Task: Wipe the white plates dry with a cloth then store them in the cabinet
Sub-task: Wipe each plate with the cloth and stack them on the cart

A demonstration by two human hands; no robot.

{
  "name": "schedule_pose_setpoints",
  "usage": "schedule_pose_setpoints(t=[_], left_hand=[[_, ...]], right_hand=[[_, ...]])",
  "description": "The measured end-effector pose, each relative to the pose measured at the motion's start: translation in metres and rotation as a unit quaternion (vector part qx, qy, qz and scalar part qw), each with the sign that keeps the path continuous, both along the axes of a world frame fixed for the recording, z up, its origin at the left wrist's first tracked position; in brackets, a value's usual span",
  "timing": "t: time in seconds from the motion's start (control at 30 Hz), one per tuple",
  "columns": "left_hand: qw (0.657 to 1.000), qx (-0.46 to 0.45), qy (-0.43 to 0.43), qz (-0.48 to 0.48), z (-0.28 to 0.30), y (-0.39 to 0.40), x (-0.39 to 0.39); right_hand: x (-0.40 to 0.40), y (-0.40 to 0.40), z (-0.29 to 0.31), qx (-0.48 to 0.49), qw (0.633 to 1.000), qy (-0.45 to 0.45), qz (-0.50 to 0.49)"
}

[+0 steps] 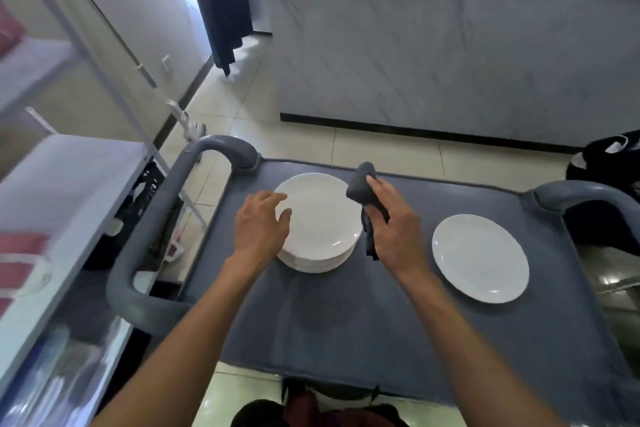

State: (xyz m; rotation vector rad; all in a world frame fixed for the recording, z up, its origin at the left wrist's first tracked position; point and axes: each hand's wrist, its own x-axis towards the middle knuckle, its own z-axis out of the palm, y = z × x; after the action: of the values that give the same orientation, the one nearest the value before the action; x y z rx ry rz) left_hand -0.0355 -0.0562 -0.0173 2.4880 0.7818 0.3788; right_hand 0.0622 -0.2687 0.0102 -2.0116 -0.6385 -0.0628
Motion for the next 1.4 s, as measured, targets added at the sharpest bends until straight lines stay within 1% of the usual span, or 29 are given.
schedule_pose_setpoints(t=[0.13,0.27,0.6,0.73,0.97,1.17,1.4], left_hand=[[0.998,-0.052,0.018,0.043,-0.007,0.028,-0.007],[0.992,-0.098,0.034,0.075,-0.013,0.035,-0.001],[0.985,-0.122,0.066,0.100,-0.025,0.042,0.011],[0.978,-0.158,0.076,0.113,-0.027,0.044,0.011],[0.968,-0.210,0.054,0.128,-0.028,0.047,0.015],[0.955,-0.268,0.014,0.126,-0.026,0.046,0.018],[0.927,-0.352,-0.024,0.126,-0.025,0.041,0.009]], right_hand=[[0.000,0.034,-0.006,-0.026,0.998,-0.019,0.047],[0.001,0.054,-0.022,-0.080,0.995,-0.031,0.058],[-0.003,0.077,-0.055,-0.137,0.986,-0.031,0.093],[-0.006,0.080,-0.066,-0.162,0.981,-0.047,0.100],[-0.013,0.084,-0.072,-0.192,0.974,-0.082,0.091],[-0.016,0.082,-0.072,-0.194,0.974,-0.086,0.078],[-0.020,0.075,-0.076,-0.219,0.968,-0.085,0.087]])
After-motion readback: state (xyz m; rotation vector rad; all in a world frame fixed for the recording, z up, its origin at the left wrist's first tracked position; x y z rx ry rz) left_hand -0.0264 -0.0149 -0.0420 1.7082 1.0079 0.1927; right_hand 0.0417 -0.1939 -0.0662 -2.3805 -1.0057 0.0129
